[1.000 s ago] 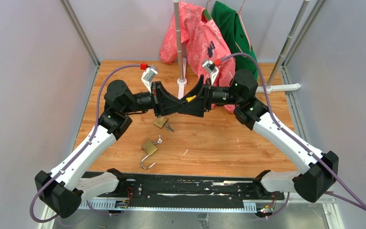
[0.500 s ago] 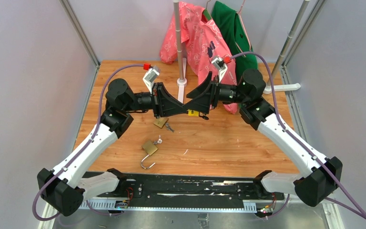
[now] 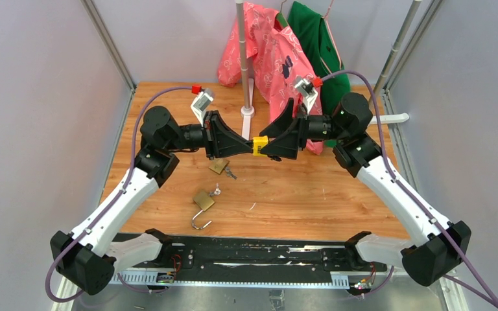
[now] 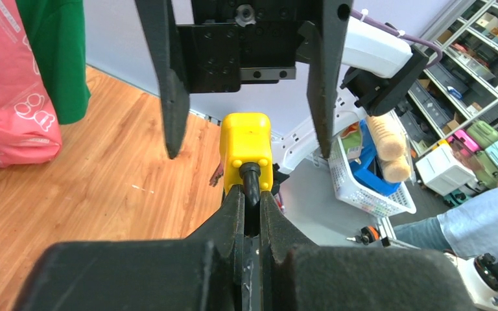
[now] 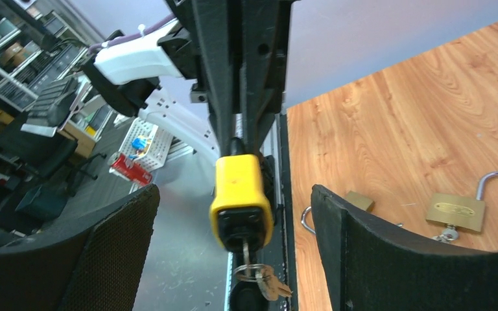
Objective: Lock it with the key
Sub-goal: Lock the lock.
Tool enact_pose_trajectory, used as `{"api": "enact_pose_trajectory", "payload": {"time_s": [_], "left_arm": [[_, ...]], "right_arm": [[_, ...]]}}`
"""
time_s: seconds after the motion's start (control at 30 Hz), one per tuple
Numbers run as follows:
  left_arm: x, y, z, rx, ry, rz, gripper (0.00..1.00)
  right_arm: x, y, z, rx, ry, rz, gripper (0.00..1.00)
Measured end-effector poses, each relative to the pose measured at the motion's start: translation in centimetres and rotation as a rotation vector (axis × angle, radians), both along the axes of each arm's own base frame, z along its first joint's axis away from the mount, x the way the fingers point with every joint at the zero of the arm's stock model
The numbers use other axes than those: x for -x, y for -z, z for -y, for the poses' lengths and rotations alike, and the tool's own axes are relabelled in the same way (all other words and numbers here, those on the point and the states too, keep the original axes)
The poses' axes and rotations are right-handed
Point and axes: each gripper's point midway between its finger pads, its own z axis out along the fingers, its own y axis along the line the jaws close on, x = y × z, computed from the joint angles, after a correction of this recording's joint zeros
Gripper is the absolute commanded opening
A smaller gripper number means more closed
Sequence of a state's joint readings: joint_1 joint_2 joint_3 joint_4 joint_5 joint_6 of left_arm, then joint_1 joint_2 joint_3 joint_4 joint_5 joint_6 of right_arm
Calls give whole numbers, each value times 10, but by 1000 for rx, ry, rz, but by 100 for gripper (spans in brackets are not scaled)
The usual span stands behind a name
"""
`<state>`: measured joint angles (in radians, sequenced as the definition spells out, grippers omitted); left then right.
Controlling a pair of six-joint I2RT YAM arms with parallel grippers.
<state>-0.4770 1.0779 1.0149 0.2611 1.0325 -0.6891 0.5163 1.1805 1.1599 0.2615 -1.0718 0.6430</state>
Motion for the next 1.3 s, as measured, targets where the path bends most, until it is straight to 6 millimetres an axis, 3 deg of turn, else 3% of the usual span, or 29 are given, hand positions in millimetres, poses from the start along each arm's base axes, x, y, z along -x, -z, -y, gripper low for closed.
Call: {"api": "enact_pose_trajectory", "payload": {"time_s": [0.23, 0.33, 0.5, 0.57, 0.6, 1.3], "left_arm": [[-3, -1, -2, 1, -11, 1, 0], [-3, -2, -2, 3, -11, 5, 0], [-3, -4, -2, 5, -11, 11, 0], [-3, -4, -2, 4, -13, 7, 0], [-4, -4, -3, 4, -16, -5, 0], [-10, -2, 0, -1, -13, -25, 0]], "right_arm": [[14, -2, 3, -6, -61, 0, 89], [15, 2, -1, -6, -77, -14, 79], [11, 10, -10, -8, -97, -49, 31], [9, 12, -11, -10, -103, -62, 7], [8, 12, -12, -14, -102, -62, 0], [1, 16, -11, 10, 2, 37, 0]]}}
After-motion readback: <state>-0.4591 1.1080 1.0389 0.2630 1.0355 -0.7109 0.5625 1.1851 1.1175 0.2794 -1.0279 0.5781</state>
